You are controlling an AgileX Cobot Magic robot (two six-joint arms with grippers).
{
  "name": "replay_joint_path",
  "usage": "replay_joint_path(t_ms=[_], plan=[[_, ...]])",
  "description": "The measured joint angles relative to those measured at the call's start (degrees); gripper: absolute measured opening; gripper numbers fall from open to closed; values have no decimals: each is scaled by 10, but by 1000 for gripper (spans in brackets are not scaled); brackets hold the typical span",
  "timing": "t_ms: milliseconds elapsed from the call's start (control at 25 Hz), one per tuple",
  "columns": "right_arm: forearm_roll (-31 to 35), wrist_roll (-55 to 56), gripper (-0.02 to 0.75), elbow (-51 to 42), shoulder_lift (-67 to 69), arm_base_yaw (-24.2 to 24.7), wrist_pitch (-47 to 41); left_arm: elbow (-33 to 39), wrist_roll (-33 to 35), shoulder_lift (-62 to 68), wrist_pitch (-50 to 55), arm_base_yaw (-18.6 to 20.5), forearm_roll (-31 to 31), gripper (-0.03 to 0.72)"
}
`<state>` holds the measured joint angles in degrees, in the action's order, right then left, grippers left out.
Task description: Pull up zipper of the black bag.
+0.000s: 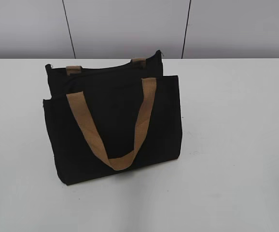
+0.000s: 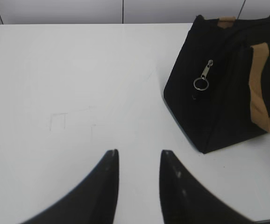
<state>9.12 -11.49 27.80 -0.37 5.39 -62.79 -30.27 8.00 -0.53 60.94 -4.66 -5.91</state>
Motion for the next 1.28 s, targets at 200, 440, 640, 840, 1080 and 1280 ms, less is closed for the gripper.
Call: replay_joint_path(t_ms=[200, 440, 640, 840, 1080, 1280], plan=[[0, 0, 479, 0, 0, 0, 0, 0, 0, 0, 0, 0, 0, 229], [0, 0, 479, 0, 0, 0, 0, -3, 0, 10, -7, 0, 0, 229], [0, 0, 479, 0, 0, 0, 0, -27, 0, 76, -77, 0, -27, 229], [0, 0, 479, 0, 0, 0, 0, -37, 1, 179, -187, 0, -40, 229], [0, 0, 479, 0, 0, 0, 0, -37, 10, 282, -324, -22, -44, 229], [0, 0, 479, 0, 0, 0, 0, -37, 17, 341, -405, -52, -43, 229]])
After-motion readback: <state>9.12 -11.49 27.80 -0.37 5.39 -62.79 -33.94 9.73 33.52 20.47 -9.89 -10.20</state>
